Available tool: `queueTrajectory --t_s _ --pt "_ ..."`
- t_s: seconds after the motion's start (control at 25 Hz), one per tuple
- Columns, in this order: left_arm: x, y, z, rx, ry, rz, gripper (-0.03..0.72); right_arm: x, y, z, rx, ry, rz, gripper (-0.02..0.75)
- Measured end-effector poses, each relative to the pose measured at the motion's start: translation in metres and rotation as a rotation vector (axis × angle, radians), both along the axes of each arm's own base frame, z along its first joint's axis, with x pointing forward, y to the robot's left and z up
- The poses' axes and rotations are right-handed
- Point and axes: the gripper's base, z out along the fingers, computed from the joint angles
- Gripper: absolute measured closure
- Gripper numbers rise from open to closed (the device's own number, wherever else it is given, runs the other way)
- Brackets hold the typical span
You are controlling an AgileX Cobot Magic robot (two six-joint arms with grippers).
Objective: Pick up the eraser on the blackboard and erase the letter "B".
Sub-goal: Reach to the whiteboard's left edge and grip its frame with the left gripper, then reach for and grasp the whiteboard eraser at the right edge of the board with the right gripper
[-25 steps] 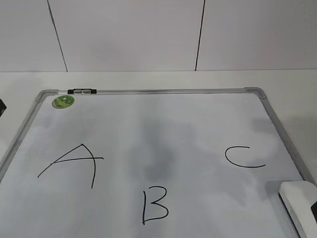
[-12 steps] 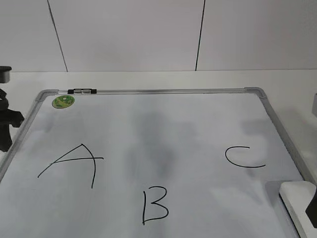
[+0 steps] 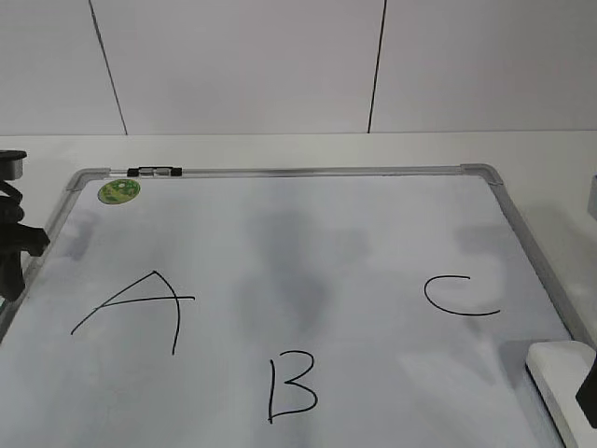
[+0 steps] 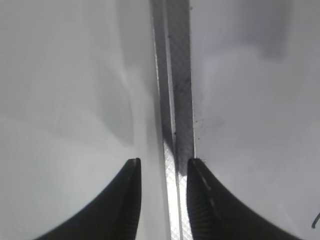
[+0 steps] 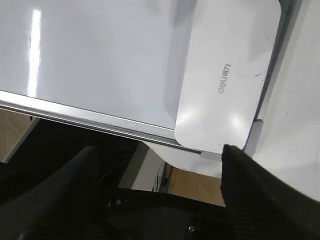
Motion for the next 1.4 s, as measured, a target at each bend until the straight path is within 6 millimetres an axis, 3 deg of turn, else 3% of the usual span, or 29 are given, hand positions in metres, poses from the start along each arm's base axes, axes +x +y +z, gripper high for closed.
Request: queueTrajectory --t_s 0.52,0.84,1.2,1.4 --pt "0.0061 -0.0002 -0.0109 0.001 0.007 0.000 0.463 0.0012 -0.0028 -0.0002 -0.031 -0.014 0.005 0.152" --pt "0.0058 -0.0015 -0.0112 -0.015 0.011 0.018 0.658 0.0013 -0.0031 -0.0002 -0.035 -0.016 0.006 0.153" --pt "0.0058 -0.0017 -0.0112 -0.017 0.012 0.029 0.664 0.0016 -0.0038 -0.0003 -0.041 -0.016 -0.011 0.148" --pt "0.0058 -0.0018 -0.0112 -0.024 0.012 0.036 0.664 0.0035 -0.0085 -0.0005 -0.084 -0.029 -0.094 0.080"
